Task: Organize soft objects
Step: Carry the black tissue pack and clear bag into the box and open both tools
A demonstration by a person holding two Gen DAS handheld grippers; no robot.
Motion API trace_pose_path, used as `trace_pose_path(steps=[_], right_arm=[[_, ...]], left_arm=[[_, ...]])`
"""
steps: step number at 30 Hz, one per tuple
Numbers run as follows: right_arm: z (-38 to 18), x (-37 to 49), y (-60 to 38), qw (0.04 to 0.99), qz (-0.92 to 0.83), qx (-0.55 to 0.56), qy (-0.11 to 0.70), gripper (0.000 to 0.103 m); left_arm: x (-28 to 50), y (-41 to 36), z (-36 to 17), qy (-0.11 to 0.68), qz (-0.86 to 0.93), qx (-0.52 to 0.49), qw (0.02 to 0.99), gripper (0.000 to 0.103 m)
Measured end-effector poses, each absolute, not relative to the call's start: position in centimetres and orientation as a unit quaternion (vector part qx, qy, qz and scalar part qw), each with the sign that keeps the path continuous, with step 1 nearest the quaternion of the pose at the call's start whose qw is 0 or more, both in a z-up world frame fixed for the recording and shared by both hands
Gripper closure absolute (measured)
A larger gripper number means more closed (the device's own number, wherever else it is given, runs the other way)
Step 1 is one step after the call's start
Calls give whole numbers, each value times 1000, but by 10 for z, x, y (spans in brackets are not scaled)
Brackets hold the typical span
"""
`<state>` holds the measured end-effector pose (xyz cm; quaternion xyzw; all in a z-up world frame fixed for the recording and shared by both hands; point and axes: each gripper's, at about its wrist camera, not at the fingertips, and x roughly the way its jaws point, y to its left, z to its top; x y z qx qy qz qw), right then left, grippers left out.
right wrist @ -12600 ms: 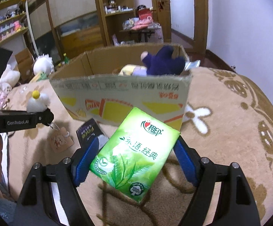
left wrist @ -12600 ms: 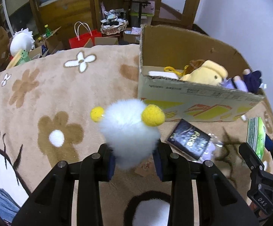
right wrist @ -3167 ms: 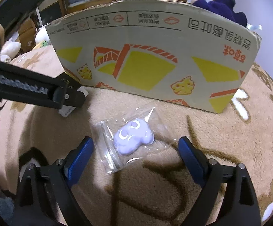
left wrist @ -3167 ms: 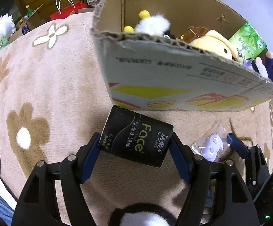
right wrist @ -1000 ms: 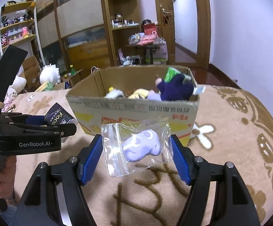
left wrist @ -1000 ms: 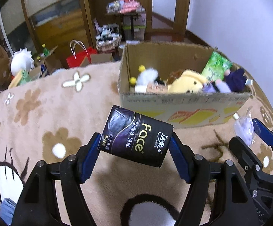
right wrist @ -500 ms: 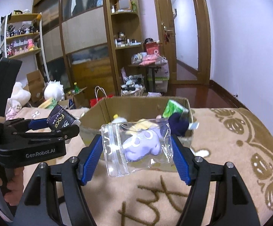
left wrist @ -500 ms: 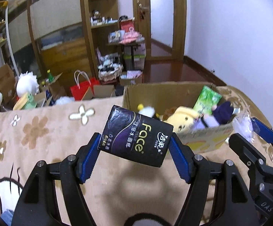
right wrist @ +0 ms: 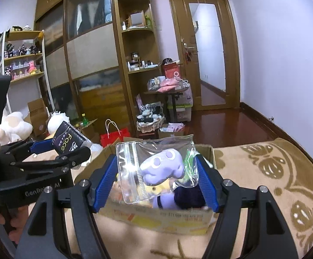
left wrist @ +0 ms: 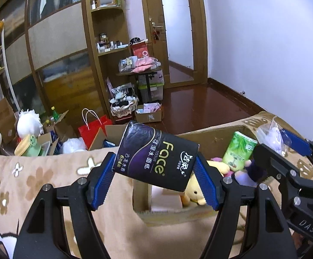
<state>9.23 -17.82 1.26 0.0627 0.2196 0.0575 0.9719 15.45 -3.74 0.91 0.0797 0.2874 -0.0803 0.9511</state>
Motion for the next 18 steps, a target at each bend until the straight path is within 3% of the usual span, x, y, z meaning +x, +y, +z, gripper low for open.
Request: trace_pose_path(steps=[15,18], right_arm=[[-18,121,-186,964,65,74,248,23],[-21,122,-187,963,65,75,252,22]], left_arm=[[189,-45,-24,333,-96,76,935,30],[189,-39,-25,335,-93,67,935,18]])
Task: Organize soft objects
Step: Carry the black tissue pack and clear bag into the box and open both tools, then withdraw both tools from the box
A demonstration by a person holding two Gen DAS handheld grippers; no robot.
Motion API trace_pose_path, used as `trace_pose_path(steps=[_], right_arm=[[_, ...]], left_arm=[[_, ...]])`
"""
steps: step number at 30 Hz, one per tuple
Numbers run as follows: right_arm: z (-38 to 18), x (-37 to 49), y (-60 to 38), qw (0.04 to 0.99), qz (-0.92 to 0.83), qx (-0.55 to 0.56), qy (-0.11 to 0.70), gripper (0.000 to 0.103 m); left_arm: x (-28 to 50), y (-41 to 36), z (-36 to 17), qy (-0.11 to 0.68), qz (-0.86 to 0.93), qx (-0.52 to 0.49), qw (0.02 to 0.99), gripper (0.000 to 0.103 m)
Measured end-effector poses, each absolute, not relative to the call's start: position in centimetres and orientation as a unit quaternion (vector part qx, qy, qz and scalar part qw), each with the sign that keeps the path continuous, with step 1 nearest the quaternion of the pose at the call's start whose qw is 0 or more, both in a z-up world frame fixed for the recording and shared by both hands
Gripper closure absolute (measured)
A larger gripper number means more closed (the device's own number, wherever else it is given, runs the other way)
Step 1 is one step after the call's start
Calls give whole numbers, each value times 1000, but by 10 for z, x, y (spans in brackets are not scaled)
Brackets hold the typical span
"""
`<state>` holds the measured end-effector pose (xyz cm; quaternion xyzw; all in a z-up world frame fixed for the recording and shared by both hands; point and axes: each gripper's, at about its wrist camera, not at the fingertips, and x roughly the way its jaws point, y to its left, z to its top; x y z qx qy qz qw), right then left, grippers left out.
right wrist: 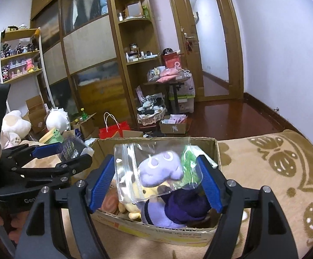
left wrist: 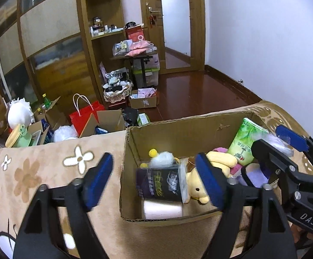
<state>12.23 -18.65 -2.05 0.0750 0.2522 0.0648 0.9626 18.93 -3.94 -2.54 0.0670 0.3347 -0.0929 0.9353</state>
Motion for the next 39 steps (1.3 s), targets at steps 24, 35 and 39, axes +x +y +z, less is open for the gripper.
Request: trace_pose_path(steps=[24,35,39], right_arm=[[12,85,-195,967,38,77,240,0],[38,47,-202,969,24,63,238,0],[43,32,-205,968,18,59,242,0]], left_arm=[[148,-21,-10,323,-66,62,942,4],[109,-10,6,316,-57,65,945,4],[92,-6,15,307,-54,64,948,4]])
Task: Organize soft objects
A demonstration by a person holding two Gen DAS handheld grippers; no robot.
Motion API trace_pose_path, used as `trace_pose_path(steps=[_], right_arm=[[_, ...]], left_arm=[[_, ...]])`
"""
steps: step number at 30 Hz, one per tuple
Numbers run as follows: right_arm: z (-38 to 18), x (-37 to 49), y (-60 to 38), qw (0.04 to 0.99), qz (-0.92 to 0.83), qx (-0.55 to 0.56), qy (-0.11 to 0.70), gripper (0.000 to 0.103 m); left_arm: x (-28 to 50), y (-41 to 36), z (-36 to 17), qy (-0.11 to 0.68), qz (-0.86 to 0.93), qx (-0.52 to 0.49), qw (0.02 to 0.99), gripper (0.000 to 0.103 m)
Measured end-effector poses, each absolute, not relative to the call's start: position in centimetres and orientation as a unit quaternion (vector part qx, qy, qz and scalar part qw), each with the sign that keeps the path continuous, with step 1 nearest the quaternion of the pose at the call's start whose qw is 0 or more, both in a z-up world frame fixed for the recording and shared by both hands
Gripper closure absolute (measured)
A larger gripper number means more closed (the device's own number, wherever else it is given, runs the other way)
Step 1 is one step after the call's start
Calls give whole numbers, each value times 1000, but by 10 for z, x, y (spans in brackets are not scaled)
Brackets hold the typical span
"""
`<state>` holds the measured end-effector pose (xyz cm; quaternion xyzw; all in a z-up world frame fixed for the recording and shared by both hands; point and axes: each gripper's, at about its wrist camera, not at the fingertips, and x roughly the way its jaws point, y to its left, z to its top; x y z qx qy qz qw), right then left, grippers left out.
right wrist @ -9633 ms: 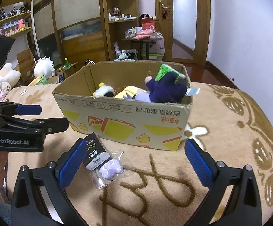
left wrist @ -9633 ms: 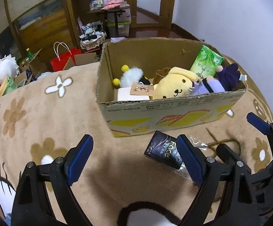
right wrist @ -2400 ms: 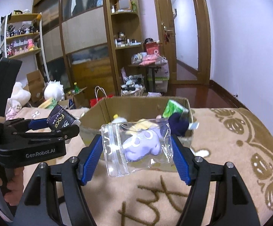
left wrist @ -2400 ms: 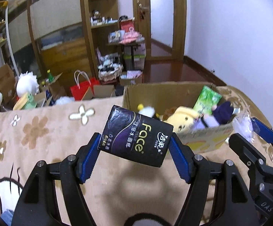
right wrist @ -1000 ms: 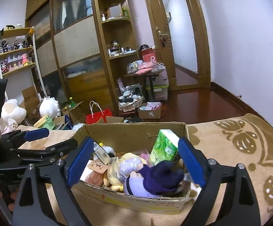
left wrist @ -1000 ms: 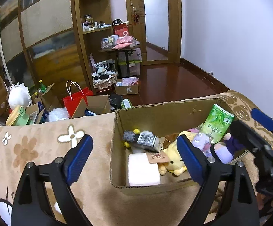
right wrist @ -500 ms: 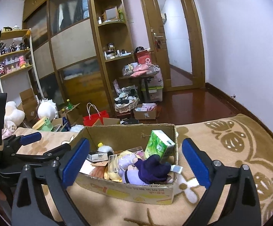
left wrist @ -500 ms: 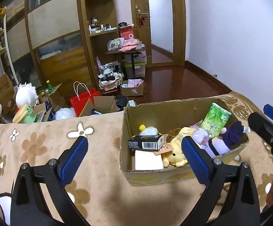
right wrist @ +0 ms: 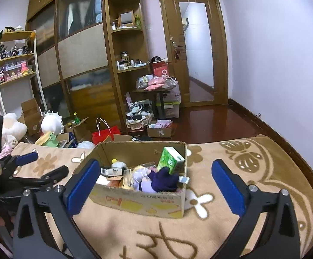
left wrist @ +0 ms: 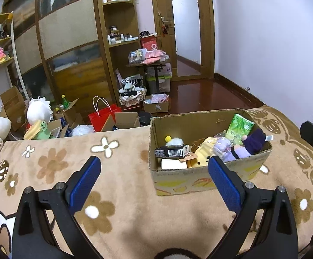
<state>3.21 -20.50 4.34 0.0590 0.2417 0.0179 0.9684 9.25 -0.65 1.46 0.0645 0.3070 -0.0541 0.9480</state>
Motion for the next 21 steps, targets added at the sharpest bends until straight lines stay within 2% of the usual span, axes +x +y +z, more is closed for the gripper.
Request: trace_pose_path(steps=[21], right_arm=[[50,-33,-212,971,-7,57,231,0]], left_arm=[[32,6,23,302,-67,65,949,4]])
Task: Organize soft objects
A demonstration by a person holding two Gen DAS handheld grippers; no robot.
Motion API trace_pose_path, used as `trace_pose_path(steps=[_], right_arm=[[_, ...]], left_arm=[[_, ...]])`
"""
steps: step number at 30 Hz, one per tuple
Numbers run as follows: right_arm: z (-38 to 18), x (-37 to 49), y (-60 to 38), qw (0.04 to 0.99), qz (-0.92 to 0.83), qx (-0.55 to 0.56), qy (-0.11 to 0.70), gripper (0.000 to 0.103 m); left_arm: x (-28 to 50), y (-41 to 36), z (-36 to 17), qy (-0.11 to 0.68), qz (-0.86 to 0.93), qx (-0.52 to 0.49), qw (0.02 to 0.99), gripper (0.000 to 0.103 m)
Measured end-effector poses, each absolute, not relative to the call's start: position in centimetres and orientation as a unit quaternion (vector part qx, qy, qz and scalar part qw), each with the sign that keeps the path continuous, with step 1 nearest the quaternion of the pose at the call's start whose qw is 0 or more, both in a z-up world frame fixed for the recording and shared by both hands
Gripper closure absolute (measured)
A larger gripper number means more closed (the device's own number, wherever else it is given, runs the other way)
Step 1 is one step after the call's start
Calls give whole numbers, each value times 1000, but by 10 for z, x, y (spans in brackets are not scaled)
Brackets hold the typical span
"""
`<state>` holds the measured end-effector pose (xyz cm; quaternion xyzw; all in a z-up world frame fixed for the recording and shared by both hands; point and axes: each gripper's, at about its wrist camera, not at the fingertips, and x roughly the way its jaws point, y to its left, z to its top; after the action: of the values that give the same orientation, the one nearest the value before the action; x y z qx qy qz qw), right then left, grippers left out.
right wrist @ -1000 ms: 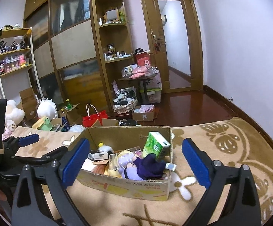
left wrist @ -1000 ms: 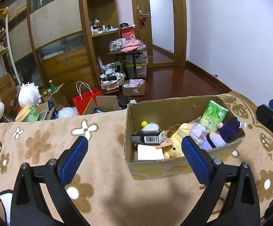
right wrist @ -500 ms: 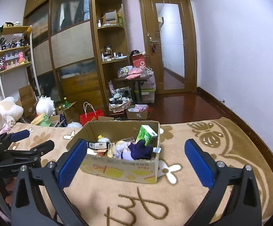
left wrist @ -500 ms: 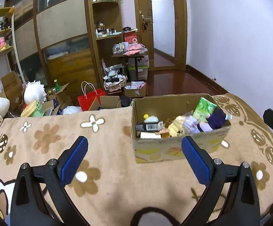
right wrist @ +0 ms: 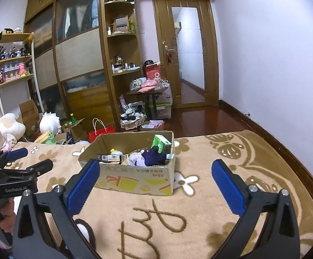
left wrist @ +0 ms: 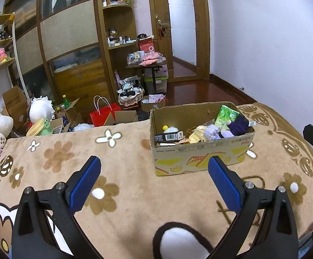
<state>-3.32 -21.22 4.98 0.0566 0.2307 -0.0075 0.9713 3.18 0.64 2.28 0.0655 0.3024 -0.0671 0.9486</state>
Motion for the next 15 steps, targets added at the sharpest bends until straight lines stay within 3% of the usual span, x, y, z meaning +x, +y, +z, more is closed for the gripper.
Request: trace_pose_path(steps=[15], right_arm=[[34,-27,-213,970,-10,40,239,0]], left_arm=[[29,-4,22,287,-65,91,951,4]])
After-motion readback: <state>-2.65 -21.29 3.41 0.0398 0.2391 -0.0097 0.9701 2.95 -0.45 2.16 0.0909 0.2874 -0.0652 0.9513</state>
